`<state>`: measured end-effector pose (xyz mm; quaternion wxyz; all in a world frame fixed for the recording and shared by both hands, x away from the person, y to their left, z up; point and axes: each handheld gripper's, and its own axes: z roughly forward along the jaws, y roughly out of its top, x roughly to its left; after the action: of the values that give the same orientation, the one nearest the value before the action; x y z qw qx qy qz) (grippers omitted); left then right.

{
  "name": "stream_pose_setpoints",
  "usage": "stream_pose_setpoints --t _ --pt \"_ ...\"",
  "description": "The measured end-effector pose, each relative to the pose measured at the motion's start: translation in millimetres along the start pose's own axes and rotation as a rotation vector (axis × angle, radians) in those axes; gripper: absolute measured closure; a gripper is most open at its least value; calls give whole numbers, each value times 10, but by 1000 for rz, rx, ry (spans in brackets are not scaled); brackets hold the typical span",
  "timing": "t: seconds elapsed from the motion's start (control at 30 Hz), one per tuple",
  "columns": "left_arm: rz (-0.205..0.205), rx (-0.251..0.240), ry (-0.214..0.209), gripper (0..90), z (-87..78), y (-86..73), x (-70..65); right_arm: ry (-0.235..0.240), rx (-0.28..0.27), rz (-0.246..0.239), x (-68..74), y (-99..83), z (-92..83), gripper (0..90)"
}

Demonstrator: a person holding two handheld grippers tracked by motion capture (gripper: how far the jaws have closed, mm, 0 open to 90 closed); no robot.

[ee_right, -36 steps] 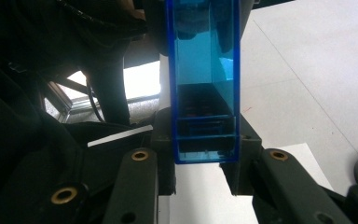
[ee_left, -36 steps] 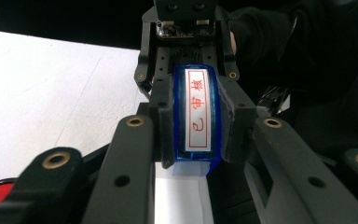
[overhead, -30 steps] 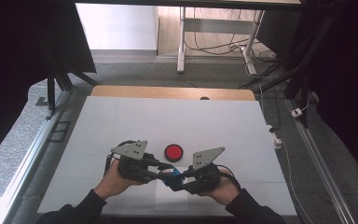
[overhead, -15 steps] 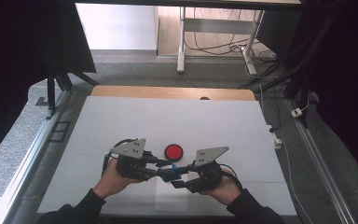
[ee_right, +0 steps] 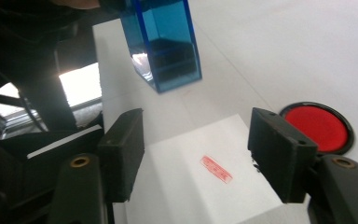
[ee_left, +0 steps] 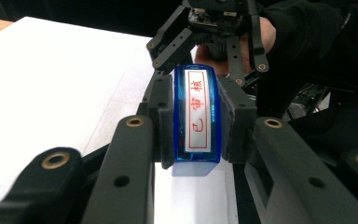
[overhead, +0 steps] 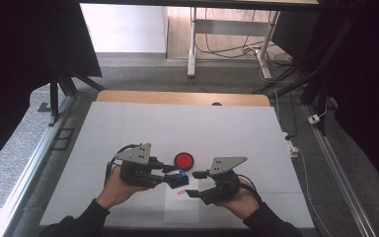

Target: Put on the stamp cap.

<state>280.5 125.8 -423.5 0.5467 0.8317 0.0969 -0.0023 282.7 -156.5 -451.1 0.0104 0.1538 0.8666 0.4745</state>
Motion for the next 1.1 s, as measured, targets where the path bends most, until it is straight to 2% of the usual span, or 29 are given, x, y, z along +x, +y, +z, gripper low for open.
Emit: stream_pose_setpoints --t 0.3,0.5,0.77,1.1 --pt "-3 24 50 700 -23 16 1 -57 3 39 9 -30 -62 272" --pt "-4 38 70 700 -23 19 3 -99 27 41 28 -56 -84 222" --pt "-12 41 97 700 -51 29 16 -129 33 51 43 -89 -131 168" --pt "-32 49 135 699 -106 18 48 -165 47 86 38 -161 -203 90"
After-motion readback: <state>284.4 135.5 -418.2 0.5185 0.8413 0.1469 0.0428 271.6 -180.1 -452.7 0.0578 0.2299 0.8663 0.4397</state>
